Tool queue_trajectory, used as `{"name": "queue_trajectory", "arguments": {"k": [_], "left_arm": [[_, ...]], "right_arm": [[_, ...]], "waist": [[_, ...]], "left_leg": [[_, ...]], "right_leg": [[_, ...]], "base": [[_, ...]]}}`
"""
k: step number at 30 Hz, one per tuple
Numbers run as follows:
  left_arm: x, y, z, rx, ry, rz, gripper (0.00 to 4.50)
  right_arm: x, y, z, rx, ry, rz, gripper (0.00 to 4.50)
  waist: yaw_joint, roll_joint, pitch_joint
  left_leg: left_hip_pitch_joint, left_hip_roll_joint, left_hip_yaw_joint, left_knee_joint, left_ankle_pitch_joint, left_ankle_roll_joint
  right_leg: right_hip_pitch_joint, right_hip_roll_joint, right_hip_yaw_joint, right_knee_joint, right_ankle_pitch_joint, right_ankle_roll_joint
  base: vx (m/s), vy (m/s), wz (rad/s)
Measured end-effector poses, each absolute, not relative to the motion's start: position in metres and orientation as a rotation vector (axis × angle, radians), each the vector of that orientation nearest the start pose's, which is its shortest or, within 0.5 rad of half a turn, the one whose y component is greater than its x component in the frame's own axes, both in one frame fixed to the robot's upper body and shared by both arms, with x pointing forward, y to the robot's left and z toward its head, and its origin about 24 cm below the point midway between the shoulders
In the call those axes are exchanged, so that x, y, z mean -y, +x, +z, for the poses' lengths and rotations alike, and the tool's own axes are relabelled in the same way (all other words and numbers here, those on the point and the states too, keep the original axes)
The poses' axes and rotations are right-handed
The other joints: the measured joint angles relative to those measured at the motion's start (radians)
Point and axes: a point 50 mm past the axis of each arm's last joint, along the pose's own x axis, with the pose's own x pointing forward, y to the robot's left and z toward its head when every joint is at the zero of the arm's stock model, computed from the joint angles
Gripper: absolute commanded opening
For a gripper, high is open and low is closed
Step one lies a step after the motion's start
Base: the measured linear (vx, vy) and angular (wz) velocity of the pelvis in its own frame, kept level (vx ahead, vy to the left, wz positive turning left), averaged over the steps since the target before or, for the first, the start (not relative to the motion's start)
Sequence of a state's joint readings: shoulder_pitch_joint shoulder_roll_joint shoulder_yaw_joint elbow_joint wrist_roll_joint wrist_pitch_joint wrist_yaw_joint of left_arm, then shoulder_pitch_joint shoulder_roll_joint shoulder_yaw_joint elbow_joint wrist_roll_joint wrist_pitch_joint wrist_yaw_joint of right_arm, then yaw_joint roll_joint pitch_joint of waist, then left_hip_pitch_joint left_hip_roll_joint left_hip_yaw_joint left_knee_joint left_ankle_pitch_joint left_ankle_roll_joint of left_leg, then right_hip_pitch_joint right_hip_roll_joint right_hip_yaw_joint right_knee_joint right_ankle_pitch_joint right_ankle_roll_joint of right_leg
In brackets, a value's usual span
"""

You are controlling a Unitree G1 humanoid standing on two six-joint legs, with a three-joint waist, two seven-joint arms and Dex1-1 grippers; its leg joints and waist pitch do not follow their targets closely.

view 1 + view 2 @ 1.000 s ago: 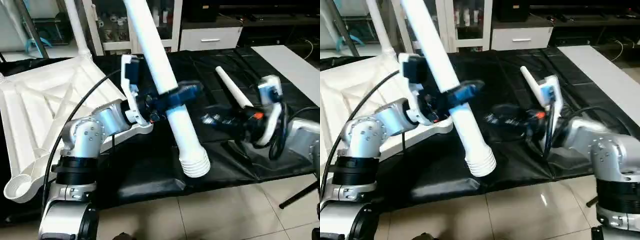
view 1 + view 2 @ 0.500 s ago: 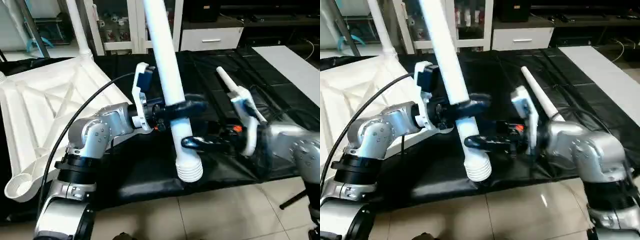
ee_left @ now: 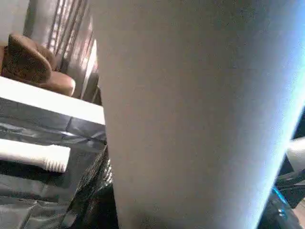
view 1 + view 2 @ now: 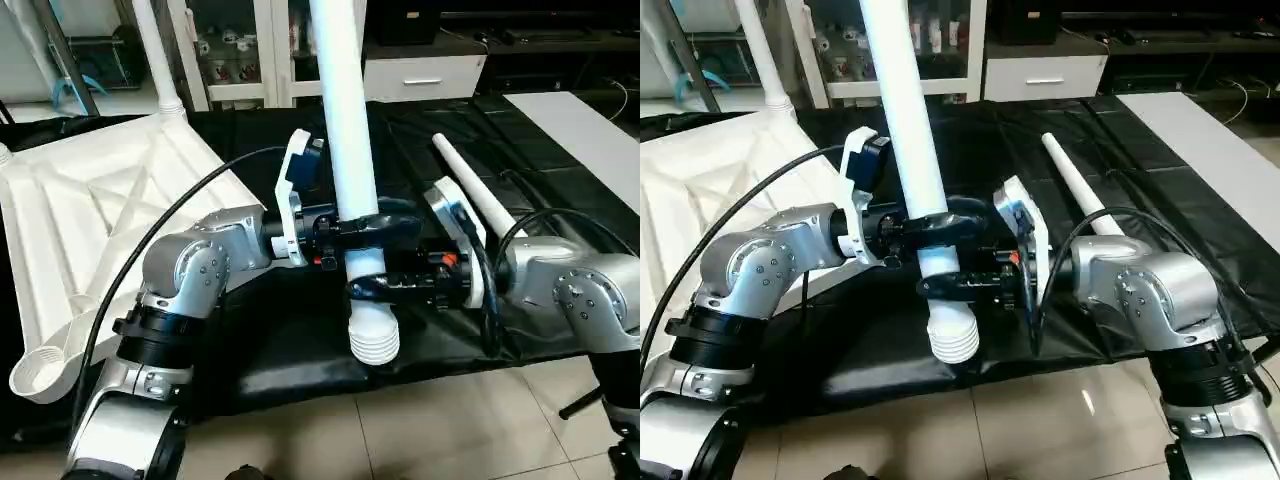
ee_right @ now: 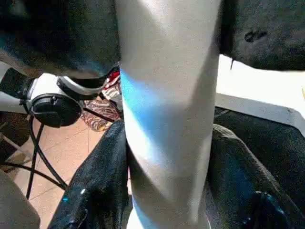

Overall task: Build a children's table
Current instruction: Pick table leg

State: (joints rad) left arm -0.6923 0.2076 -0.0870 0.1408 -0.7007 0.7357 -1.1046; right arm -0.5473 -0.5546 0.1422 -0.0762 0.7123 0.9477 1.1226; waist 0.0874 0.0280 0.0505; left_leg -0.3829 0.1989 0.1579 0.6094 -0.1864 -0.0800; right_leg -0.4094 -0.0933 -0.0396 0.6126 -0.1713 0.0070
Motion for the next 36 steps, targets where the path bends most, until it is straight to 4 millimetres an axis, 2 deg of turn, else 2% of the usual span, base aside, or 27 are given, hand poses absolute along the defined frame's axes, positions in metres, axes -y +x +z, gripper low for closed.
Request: {"name": "queue_trajectory", "arguments": {"k": [11,12,14,16,19,26,31,36], "left_arm": [[-0.068,0.305,0.168,-0.102,-0.433,-1.572,1.82],[-0.068,0.307,0.168,-0.106,-0.437,-1.555,2.16],[-0.068,0.312,0.168,-0.118,-0.434,-1.508,2.51],[-0.069,0.316,0.166,-0.126,-0.44,-1.454,2.53],[-0.07,0.321,0.165,-0.12,-0.421,-1.378,2.88],[-0.07,0.332,0.164,-0.091,-0.371,-1.18,2.9],[-0.072,0.338,0.16,-0.13,-0.387,-1.036,2.9],[-0.069,0.341,0.159,-0.141,-0.43,-0.96,2.9]], "right_arm": [[0.13,0.277,0.146,-0.434,0.189,1.447,1.85],[0.13,0.279,0.146,-0.426,0.185,1.434,1.85],[0.129,0.283,0.144,-0.407,0.163,1.384,1.85],[0.129,0.287,0.141,-0.397,0.149,1.339,1.85],[0.127,0.294,0.138,-0.387,0.14,1.285,1.85],[0.123,0.309,0.138,-0.336,0.085,1.163,1.85],[0.138,0.322,0.131,-0.348,0.027,0.991,1.84],[0.14,0.326,0.128,-0.341,-0.001,0.941,1.84]], "waist": [[0.0,0.0,0.0],[0.0,0.0,0.0],[0.0,0.0,0.0],[-0.001,0.0,0.0],[-0.001,0.0,0.0],[0.0,0.0,0.0],[-0.001,0.0,0.0],[-0.001,0.0,0.0]], "left_leg": [[0.0,0.0,0.0,0.0,0.0,0.0],[0.0,0.0,0.0,0.0,0.0,0.0],[0.0,0.0,0.0,0.0,0.0,0.0],[0.0,0.0,0.0,0.001,0.0,-0.001],[0.0,0.0,0.0,0.001,0.0,-0.001],[-0.001,0.001,0.0,0.001,0.0,-0.001],[-0.001,0.001,0.001,0.001,0.001,-0.001],[-0.001,0.002,0.001,0.001,0.0,-0.001]], "right_leg": [[0.0,0.0,0.0,0.0,0.0,0.0],[0.0,0.0,0.0,0.001,0.0,0.0],[0.0,0.0,0.0,0.001,0.0,0.0],[0.0,0.0,0.0,0.001,0.0,0.0],[0.0,0.0,0.0,0.001,0.0,0.0],[0.0,0.0,-0.001,0.001,0.0,0.0],[0.0,0.0,0.0,0.0,0.001,0.0],[-0.001,0.001,-0.001,0.0,0.001,0.0]], "base": [[0.0,0.0,0.0],[0.0,0.0,0.0],[0.0,0.0,0.0],[0.0,0.0,0.0],[0.0,0.0,0.0],[0.0,0.0,0.0],[0.0,0.0,0.0],[0.0,0.0,0.0]]}}
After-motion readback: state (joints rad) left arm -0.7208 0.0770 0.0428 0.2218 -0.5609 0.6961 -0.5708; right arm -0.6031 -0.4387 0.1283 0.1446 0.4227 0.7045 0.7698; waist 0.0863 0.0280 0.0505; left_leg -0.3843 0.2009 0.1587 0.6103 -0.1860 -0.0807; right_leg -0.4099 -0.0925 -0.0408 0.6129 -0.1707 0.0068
